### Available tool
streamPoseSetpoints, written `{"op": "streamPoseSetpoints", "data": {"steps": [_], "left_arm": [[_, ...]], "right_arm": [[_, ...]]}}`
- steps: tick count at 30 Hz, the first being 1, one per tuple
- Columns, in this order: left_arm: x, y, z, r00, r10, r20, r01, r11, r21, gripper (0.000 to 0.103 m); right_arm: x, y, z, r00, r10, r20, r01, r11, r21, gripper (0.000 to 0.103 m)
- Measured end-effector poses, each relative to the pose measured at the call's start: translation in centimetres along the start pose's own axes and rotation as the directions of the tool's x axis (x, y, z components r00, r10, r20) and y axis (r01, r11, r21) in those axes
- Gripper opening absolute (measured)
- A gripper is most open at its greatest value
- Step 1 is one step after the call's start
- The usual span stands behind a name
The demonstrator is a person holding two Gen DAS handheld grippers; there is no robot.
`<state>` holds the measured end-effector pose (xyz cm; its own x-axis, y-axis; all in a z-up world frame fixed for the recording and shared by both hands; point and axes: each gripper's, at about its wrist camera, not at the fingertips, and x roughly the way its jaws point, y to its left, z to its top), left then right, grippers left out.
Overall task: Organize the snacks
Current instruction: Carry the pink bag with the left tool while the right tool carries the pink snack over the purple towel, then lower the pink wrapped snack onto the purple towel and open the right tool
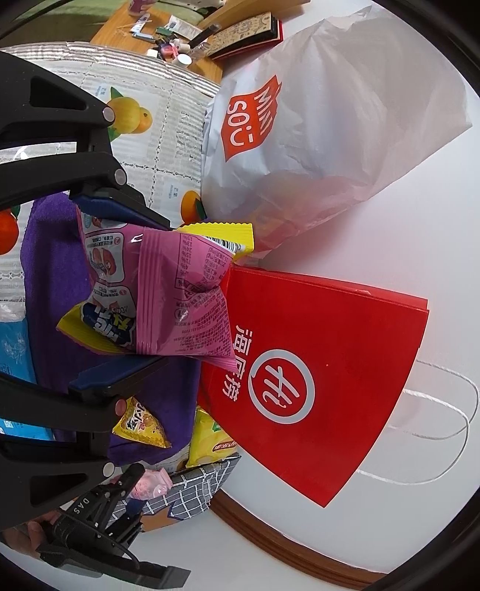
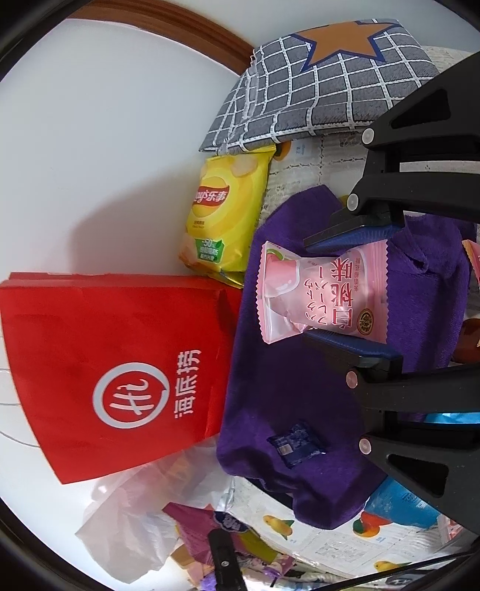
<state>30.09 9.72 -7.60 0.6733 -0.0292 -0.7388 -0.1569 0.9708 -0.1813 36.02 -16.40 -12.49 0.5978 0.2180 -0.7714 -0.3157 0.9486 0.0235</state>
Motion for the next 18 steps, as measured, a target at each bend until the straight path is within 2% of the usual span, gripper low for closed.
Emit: {"op": "streamPoseSetpoints", "data": {"steps": [18], "left_arm": [[0.1,0.3,0.1,1.0,0.005,-0.011,-0.005,1.0,-0.01,0.062]], "right_arm": [[2.5,1.1,-0.7,0.996,-0.004,-0.09,0.0,0.999,-0.04,0.043]]}}
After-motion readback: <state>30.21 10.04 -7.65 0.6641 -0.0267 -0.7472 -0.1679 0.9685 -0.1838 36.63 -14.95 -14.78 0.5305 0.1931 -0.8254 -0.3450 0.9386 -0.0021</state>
